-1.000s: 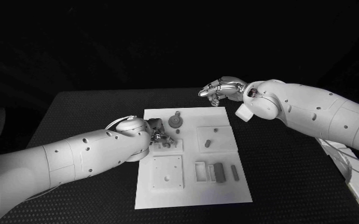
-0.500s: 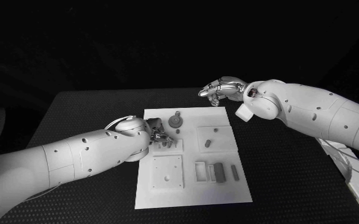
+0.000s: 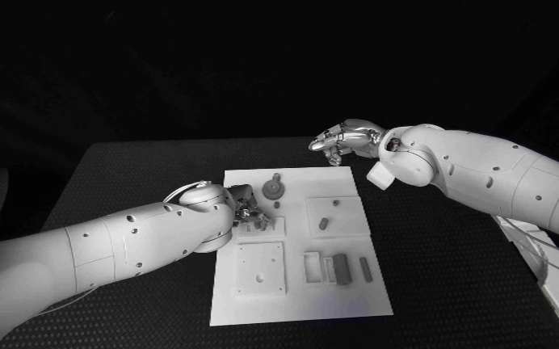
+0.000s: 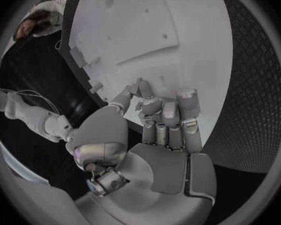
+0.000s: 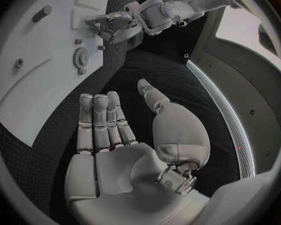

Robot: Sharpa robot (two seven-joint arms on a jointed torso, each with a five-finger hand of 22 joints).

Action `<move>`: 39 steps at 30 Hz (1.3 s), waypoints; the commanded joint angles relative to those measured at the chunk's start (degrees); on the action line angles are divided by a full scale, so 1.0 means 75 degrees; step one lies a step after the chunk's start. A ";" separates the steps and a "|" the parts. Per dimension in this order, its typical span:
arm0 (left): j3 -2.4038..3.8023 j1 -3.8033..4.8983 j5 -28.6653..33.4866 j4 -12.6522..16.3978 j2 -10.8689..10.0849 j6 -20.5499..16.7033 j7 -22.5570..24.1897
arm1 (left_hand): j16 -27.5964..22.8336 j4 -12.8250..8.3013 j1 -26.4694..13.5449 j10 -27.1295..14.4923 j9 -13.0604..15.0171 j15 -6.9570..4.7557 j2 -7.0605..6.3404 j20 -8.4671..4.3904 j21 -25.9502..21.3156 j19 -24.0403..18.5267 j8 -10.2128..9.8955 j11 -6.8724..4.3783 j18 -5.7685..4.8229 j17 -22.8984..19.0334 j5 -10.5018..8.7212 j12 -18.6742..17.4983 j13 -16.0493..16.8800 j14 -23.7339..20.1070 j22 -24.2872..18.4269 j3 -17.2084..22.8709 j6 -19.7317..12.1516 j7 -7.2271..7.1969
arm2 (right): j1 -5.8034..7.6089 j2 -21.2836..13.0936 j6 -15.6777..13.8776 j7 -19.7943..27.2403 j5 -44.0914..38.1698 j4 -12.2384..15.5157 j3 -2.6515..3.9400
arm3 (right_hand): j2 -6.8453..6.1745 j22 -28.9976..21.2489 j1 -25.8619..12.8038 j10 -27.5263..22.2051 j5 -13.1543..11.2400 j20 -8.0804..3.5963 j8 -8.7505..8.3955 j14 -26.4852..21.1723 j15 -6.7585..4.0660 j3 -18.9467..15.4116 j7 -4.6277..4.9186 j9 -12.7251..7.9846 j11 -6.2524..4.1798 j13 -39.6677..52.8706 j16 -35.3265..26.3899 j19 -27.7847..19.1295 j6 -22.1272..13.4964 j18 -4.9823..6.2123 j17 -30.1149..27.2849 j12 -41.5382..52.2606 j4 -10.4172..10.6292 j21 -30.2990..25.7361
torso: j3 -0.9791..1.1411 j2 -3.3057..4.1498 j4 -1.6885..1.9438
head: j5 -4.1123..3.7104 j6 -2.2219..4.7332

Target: Assemble the parts on the task board

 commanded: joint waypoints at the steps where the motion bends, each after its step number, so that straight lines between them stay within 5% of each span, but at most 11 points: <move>1: 0.0003 -0.0001 0.0254 0.0007 0.0019 -0.0204 0.0198 | -0.0032 -0.0034 0.0178 0.0001 -0.0011 -0.0139 0.0102 -0.0013 -0.0009 -0.0005 -0.0046 0.0007 0.0496 -0.0002 0.0005 -0.0015 -0.0008 0.0008 0.0125 0.0130 0.0005 0.0044 | -0.0003 0.0005 0.0121 0.0053 -0.0030 0.0008 0.0003 | 0.0007 0.0010 -0.0024 -0.0048 -0.0043 0.0030 -0.0040 -0.0074 0.0006 0.0003 0.0057 -0.0007 -0.0001 -0.0011 0.0042 0.0032 0.0020 0.0102 -0.0008 0.0038 -0.0007 -0.0035 | -0.0002 0.0000 0.0004 | -0.0004 0.0003; 15: 0.0004 -0.0001 0.0366 -0.0003 0.0024 -0.0135 0.0244 | -0.0043 -0.0132 0.0318 0.0009 -0.0009 -0.0109 0.0349 0.0001 -0.0005 0.0008 -0.0096 0.0034 0.0464 0.0006 0.0011 -0.0017 -0.0009 0.0022 0.0136 0.0471 0.0006 0.0070 | -0.0003 0.0009 0.0129 0.0050 -0.0030 0.0002 0.0003 | 0.0009 0.0011 -0.0021 -0.0048 -0.0043 0.0030 -0.0039 -0.0074 0.0006 0.0005 0.0056 -0.0007 -0.0001 -0.0014 0.0044 0.0032 0.0020 0.0102 -0.0011 0.0041 -0.0009 -0.0035 | 0.0001 0.0002 0.0000 | -0.0008 -0.0003; 18: 0.0004 -0.0001 0.0447 0.0017 0.0019 -0.0052 0.0255 | -0.0051 -0.0236 0.0523 0.0017 -0.0004 -0.0103 0.0372 0.0002 -0.0003 0.0015 -0.0116 0.0039 0.0450 0.0011 0.0025 -0.0018 -0.0012 0.0027 0.0138 0.0886 0.0020 0.0078 | -0.0003 0.0009 0.0134 0.0050 -0.0030 0.0002 0.0003 | 0.0009 0.0011 -0.0021 -0.0049 -0.0043 0.0030 -0.0039 -0.0074 0.0006 0.0005 0.0056 -0.0007 -0.0001 -0.0015 0.0044 0.0033 0.0020 0.0102 -0.0012 0.0042 -0.0009 -0.0035 | 0.0002 -0.0002 0.0000 | -0.0009 -0.0009; 27: 0.0002 -0.0001 0.0488 0.0104 0.0005 0.0174 0.0295 | -0.0056 -0.0745 0.0699 0.0001 -0.0001 -0.0034 0.0242 0.0016 0.0043 0.0028 -0.0222 0.0114 0.0393 0.0026 0.0869 -0.0018 -0.0015 0.0012 0.0144 0.1476 -0.0063 0.0149 | -0.0003 0.0002 0.0137 0.0049 -0.0030 0.0003 0.0003 | 0.0010 0.0012 -0.0023 -0.0049 -0.0043 0.0031 -0.0039 -0.0074 0.0006 0.0004 0.0057 -0.0008 -0.0001 -0.0018 0.0045 0.0033 0.0020 0.0102 -0.0013 0.0043 -0.0008 -0.0036 | 0.0000 -0.0003 -0.0003 | -0.0016 -0.0016; 39: 0.0001 -0.0004 0.0567 0.0242 -0.0070 0.0283 0.0333 | -0.0066 -0.0925 0.0725 -0.0010 -0.0013 -0.0005 0.0156 0.0013 0.0043 0.0029 -0.0287 0.0143 0.0376 0.0021 0.1092 -0.0027 -0.0025 0.0005 0.0136 0.1597 -0.0100 0.0180 | -0.0003 -0.0008 0.0142 0.0047 -0.0030 0.0008 0.0003 | 0.0010 0.0012 -0.0029 -0.0049 -0.0044 0.0032 -0.0039 -0.0075 0.0007 0.0002 0.0057 -0.0008 -0.0001 -0.0021 0.0047 0.0033 0.0020 0.0102 -0.0015 0.0046 -0.0004 -0.0037 | -0.0001 -0.0002 -0.0001 | -0.0027 -0.0026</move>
